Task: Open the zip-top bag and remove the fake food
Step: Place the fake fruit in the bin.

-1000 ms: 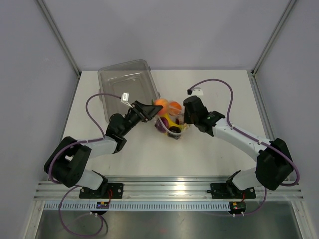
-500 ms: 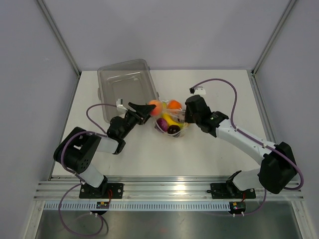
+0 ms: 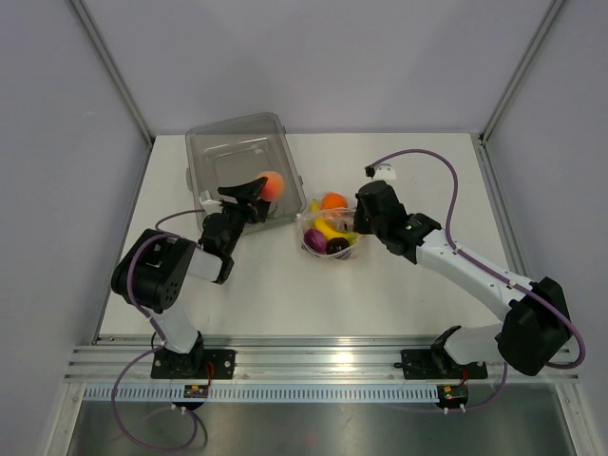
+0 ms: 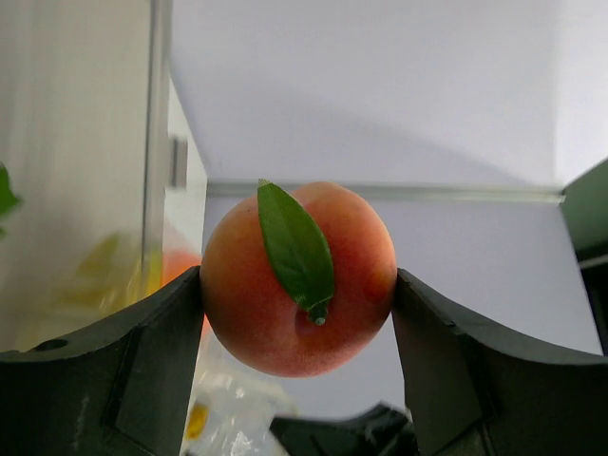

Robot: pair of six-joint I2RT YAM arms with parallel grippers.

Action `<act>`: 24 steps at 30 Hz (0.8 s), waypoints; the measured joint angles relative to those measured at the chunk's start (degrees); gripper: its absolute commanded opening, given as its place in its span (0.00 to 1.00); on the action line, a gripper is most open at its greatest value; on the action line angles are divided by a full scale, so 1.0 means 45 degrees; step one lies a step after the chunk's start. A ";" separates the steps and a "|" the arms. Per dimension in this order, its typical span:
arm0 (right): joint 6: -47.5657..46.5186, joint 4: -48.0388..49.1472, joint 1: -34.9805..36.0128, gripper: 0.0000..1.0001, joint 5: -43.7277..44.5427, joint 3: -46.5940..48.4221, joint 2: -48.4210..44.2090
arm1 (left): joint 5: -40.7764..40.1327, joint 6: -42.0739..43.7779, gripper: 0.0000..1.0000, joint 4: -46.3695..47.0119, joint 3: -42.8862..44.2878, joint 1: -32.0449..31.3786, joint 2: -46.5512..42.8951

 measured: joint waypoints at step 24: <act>0.0010 0.0000 -0.0019 0.00 0.0170 -0.0015 -0.0165 | -0.1423 0.1166 0.99 -0.3356 0.1185 0.1880 -0.3065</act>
